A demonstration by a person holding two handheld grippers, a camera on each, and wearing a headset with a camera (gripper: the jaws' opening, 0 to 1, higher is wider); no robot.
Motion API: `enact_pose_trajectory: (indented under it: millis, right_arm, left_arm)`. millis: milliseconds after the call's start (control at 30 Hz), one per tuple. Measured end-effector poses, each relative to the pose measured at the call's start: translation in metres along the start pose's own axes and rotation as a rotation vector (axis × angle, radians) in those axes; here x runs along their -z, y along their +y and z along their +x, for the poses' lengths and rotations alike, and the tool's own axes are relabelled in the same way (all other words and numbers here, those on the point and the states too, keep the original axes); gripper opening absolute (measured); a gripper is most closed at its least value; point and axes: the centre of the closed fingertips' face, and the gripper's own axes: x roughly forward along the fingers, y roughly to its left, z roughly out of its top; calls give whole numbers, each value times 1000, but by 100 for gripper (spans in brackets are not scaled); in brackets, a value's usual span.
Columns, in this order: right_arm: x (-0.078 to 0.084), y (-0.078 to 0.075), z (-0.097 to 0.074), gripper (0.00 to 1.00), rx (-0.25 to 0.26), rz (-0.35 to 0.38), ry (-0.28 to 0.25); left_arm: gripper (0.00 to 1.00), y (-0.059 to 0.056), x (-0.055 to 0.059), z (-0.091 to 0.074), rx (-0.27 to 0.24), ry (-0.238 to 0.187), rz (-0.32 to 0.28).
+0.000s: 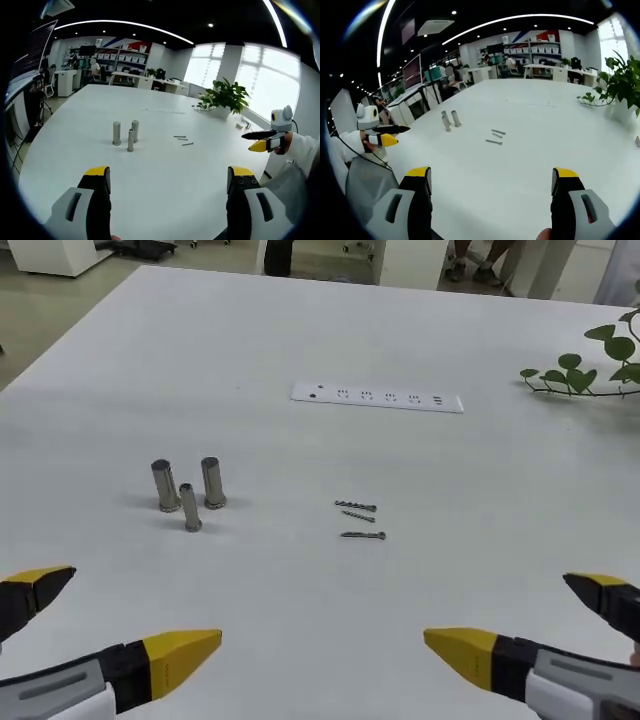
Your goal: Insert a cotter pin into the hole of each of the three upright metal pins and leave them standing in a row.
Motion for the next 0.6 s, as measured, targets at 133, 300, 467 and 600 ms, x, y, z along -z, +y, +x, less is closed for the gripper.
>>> enact_pose_trajectory:
  millis: [133,300,467,600]
  right_arm:
    - [-1,0,2,98,-1,0,4]
    - [-3,-1,3,98,0,-2,5]
    - [-3,-2,4,98,3,0,8]
    - [-4,-3,4,98,1,4,7]
  left_arm:
    - [97,1,0,0,-3,1,-2]
    - [97,3,-1,1,-6,5,-1]
    - [97,5,-1,3,-8,16,1]
    - [97,6,-2,4,-10,17,6]
